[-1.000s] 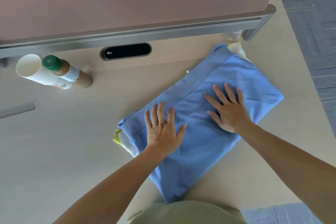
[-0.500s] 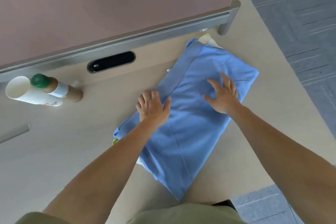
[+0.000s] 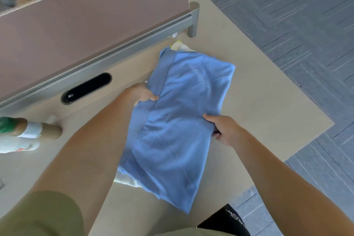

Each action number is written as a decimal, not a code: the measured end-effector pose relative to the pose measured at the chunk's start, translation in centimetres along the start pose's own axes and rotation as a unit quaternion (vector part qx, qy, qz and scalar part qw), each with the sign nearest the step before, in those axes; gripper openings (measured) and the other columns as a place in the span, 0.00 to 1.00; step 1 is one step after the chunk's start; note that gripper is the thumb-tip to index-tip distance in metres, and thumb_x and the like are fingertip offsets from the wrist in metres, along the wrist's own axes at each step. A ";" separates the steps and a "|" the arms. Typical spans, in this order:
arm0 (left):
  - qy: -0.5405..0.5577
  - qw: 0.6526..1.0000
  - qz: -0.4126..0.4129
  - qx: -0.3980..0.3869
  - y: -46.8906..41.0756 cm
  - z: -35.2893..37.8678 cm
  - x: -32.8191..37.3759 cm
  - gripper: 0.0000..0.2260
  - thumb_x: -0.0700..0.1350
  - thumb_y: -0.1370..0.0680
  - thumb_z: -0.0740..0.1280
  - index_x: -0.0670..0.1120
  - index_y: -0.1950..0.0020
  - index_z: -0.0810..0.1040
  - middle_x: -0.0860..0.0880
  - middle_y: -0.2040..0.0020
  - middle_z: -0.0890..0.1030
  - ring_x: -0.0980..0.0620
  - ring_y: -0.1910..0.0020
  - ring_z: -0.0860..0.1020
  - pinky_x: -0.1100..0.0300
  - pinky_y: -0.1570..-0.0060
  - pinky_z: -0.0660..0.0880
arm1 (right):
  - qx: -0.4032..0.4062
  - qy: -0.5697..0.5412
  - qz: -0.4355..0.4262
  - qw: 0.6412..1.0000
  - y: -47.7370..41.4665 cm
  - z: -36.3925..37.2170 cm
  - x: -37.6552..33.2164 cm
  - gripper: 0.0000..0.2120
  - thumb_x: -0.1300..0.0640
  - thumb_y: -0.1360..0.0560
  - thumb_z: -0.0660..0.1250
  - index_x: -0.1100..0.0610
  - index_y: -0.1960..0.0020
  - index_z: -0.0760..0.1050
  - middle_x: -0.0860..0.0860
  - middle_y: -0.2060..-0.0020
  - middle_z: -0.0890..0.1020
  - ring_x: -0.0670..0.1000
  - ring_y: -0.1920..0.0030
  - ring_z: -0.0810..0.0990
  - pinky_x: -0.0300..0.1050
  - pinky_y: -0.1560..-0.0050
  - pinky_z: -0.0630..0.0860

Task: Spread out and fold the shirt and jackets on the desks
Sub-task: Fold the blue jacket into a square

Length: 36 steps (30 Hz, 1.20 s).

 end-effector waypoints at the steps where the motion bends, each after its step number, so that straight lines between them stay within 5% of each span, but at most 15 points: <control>1: 0.031 0.999 0.002 -0.012 0.5 -0.5 -0.1 0.31 0.49 0.29 0.79 0.46 0.29 0.71 0.47 0.36 0.77 0.42 0.40 0.78 0.47 0.38 0.76 | -0.005 0.008 -0.005 1.000 0.5 -0.2 -0.2 0.08 0.59 0.26 0.74 0.59 0.50 0.78 0.51 0.64 0.78 0.47 0.72 0.70 0.38 0.79 0.58; 4: 0.060 0.998 0.010 -0.035 2.9 -1.9 -0.3 0.18 0.47 0.25 0.76 0.47 0.40 0.73 0.48 0.46 0.79 0.48 0.48 0.80 0.51 0.44 0.78 | -0.008 0.041 0.000 0.999 2.7 -1.1 -0.9 0.06 0.59 0.23 0.72 0.55 0.55 0.75 0.47 0.70 0.70 0.44 0.76 0.60 0.35 0.80 0.57; 7: 0.097 0.993 0.015 -0.060 6.0 -3.0 -1.2 0.16 0.50 0.22 0.72 0.49 0.36 0.73 0.53 0.48 0.78 0.53 0.54 0.77 0.60 0.56 0.74 | -0.018 0.042 0.032 0.998 5.4 -1.9 -1.7 0.05 0.56 0.22 0.71 0.52 0.52 0.74 0.47 0.67 0.68 0.42 0.77 0.60 0.31 0.80 0.62; 13: 0.097 0.995 0.003 0.021 11.3 -6.5 -3.2 0.32 0.59 0.33 0.75 0.40 0.37 0.75 0.43 0.39 0.80 0.45 0.45 0.78 0.51 0.37 0.73 | -0.093 -0.020 -0.023 0.995 11.2 -1.0 -4.8 0.04 0.60 0.18 0.64 0.54 0.51 0.74 0.47 0.68 0.66 0.42 0.80 0.61 0.41 0.69 0.81; 17: 0.057 0.993 0.055 0.090 15.3 -9.7 -2.4 0.24 0.49 0.20 0.68 0.39 0.28 0.69 0.42 0.31 0.73 0.41 0.37 0.73 0.49 0.35 0.69 | -0.139 -0.018 -0.080 0.987 15.4 0.1 -7.8 0.08 0.61 0.16 0.57 0.55 0.43 0.74 0.48 0.65 0.69 0.43 0.79 0.66 0.55 0.58 0.84; 20: 0.094 0.991 0.083 0.052 17.7 -11.9 -2.2 0.26 0.45 0.19 0.66 0.54 0.22 0.62 0.46 0.42 0.76 0.46 0.52 0.76 0.56 0.56 0.72 | -0.155 0.057 -0.113 0.980 18.2 0.1 -9.2 0.13 0.57 0.15 0.56 0.56 0.32 0.70 0.49 0.46 0.79 0.52 0.58 0.86 0.67 0.48 0.75; 22: 0.104 0.991 0.075 0.037 19.0 -12.7 -2.9 0.24 0.42 0.18 0.64 0.57 0.24 0.65 0.47 0.54 0.74 0.52 0.70 0.71 0.62 0.75 0.64 | -0.174 0.102 -0.121 0.972 19.6 0.0 -9.3 0.16 0.55 0.15 0.55 0.56 0.29 0.68 0.52 0.33 0.75 0.62 0.45 0.84 0.68 0.39 0.70; 24: 0.105 0.991 0.084 0.024 20.3 -12.6 -3.2 0.15 0.40 0.17 0.62 0.56 0.33 0.73 0.47 0.51 0.73 0.54 0.74 0.74 0.64 0.79 0.67 | -0.185 0.079 -0.124 0.972 20.4 -0.1 -9.2 0.19 0.56 0.16 0.59 0.56 0.26 0.66 0.55 0.28 0.71 0.67 0.45 0.83 0.65 0.37 0.71; 28: 0.224 0.964 0.126 -0.066 21.0 -10.8 -3.4 0.10 0.37 0.16 0.59 0.50 0.46 0.76 0.43 0.40 0.76 0.46 0.56 0.85 0.55 0.57 0.80 | -0.120 -0.017 -0.171 0.978 20.6 0.2 -9.1 0.32 0.48 0.22 0.69 0.41 0.23 0.58 0.51 0.26 0.64 0.67 0.56 0.85 0.66 0.34 0.70; 31: 0.285 0.945 0.130 -0.090 21.5 -9.8 -2.3 0.08 0.39 0.16 0.60 0.48 0.40 0.75 0.45 0.38 0.77 0.39 0.49 0.84 0.46 0.43 0.78 | -0.067 -0.046 -0.179 0.981 20.8 0.6 -9.6 0.26 0.46 0.25 0.71 0.46 0.29 0.70 0.51 0.29 0.69 0.63 0.60 0.86 0.61 0.37 0.74; 36: 0.328 0.928 0.176 -0.018 21.9 -9.9 0.6 0.10 0.41 0.20 0.67 0.48 0.39 0.78 0.47 0.36 0.77 0.43 0.47 0.84 0.48 0.39 0.77 | 0.007 -0.047 -0.230 0.972 21.4 1.1 -12.6 0.18 0.50 0.25 0.72 0.48 0.36 0.75 0.52 0.34 0.72 0.62 0.60 0.86 0.57 0.44 0.78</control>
Point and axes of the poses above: each hand's wrist, its own y-axis away from the middle knuckle, its own z-axis out of the palm, x = y × z, the point moved 1 cm from there along -y, towards the middle knuckle
